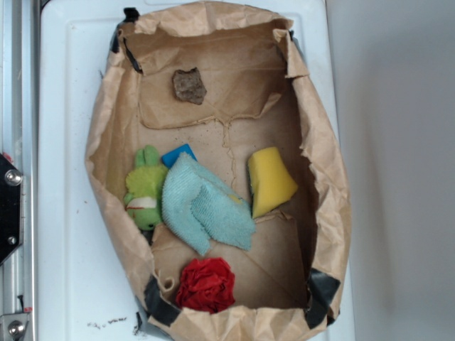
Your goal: Grab the rock.
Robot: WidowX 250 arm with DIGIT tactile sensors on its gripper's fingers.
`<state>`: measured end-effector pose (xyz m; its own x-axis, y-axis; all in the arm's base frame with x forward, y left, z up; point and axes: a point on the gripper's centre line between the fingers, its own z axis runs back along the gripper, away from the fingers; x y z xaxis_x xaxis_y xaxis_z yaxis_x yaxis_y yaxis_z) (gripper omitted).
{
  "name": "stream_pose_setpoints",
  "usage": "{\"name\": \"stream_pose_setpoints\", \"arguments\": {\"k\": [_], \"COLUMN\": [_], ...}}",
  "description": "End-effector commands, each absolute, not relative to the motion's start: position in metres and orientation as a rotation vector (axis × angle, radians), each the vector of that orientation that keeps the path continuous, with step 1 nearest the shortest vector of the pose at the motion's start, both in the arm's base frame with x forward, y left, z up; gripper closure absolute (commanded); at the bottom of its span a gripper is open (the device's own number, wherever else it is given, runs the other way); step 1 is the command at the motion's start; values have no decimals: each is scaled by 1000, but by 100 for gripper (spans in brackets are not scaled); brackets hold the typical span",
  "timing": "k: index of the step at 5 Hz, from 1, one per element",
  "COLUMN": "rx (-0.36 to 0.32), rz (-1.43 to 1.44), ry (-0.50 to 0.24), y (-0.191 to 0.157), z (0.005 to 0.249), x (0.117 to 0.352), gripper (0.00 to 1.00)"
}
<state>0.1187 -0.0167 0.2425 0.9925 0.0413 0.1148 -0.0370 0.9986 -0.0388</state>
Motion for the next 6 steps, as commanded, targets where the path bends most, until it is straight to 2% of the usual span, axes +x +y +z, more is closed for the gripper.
{"name": "stream_pose_setpoints", "arguments": {"k": [1, 2, 3, 4, 6], "rx": [-37, -116, -127, -110, -139], "rz": [39, 76, 113, 176, 412], "ry": [-116, -90, -72, -92, -182], "y": [-17, -11, -7, 3, 29], "z": [243, 238, 223, 206, 171], "x": [119, 169, 199, 218, 254], "gripper": [0, 0, 0, 0, 0]}}
